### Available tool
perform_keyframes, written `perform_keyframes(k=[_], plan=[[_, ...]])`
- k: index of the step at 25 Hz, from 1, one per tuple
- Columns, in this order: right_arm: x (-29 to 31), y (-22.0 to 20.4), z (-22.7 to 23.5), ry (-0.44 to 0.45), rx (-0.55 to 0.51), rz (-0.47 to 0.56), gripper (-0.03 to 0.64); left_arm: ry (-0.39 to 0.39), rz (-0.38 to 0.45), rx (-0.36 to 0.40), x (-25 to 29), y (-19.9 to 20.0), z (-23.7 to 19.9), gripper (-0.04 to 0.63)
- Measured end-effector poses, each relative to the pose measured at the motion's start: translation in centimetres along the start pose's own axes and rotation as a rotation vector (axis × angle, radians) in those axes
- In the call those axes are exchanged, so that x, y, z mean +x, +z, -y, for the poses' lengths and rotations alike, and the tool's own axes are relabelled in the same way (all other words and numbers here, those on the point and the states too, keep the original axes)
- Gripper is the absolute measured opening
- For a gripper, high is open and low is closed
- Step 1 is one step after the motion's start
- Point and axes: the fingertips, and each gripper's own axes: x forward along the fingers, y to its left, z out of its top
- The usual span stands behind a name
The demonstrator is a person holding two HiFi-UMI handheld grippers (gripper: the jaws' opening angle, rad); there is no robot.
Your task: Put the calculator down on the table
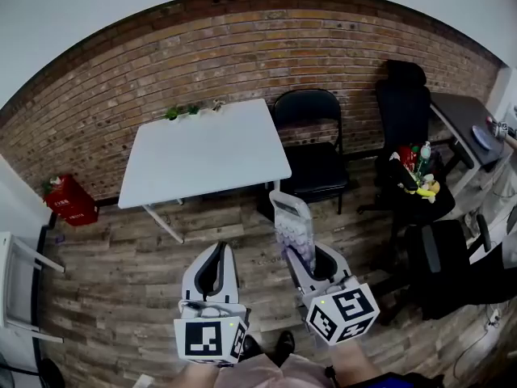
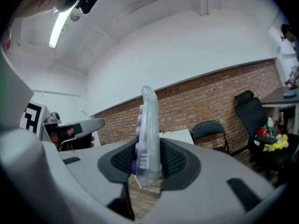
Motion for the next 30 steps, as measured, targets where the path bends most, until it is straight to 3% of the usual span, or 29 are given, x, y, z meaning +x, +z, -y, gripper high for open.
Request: perform_keyframes(k=[7, 12, 21, 30], plan=[[-0.1, -0.3, 3.0, 0.028, 0.008, -0.001, 0.130, 0.035, -0.017, 0.014, 0.9, -1.6, 2.0, 0.014], [1.8, -2.1, 3.9, 0.044, 0.033, -0.058, 0.130, 0.072, -0.056, 0.003, 1.8, -3.4, 0.9, 0.014], [11.1, -3.3, 5.8, 0.036, 0.059, -0.113, 0.130, 0.082, -0.092, -0.038, 8.9, -6.7, -5.2, 0.014], [23.6, -0.5, 6.9, 0.000, 0.043, -0.121, 0.130, 0.057, -0.085, -0.042, 19.3, -7.1, -13.8, 0.014]])
